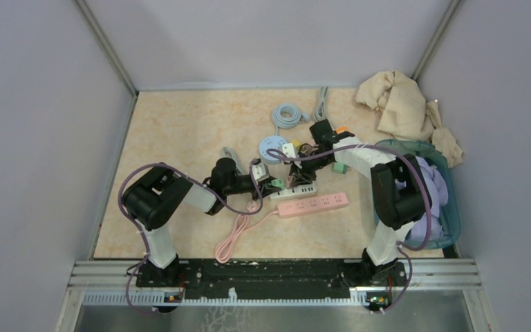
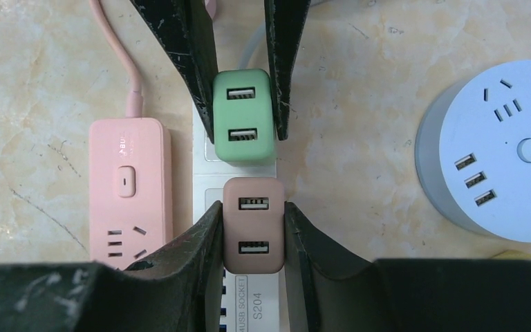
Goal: Pull the plug off the socket
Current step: Remove the plug from the socket, then place the plug at the center of the board.
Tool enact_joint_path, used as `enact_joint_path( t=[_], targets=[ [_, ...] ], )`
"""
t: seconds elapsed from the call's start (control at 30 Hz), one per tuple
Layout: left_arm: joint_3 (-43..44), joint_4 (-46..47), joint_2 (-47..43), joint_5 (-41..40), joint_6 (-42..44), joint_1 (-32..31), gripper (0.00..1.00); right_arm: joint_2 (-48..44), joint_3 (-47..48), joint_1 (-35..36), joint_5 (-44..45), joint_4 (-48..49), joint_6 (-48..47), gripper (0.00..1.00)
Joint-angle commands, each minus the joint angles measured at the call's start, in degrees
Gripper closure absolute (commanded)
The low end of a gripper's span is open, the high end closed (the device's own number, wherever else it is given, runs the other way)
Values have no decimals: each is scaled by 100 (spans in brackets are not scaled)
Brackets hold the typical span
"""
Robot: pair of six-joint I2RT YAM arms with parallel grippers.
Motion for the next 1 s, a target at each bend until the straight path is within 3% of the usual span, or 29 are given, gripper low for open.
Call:
enact_joint_path(
  t=[0.0, 0.33, 0.63, 0.7, 0.97],
  targets=[
    [-226, -572, 123, -143, 110, 45, 100, -475, 95, -151, -961, 190, 274, 100],
    [-239, -570, 99, -135, 67, 44, 100, -798, 14, -478, -1183, 210, 206, 100],
    [-79, -661, -71, -96, -293, 45, 96, -865, -342, -1055, -488, 2014, 2469, 100],
    [-46, -677, -103, -94, -361, 45, 94, -823, -389, -1167, -111, 2336, 2952, 95],
    [13, -759, -235, -98, -593, 29, 75, -42, -100, -1332, 1041, 2540, 4143, 89]
  ],
)
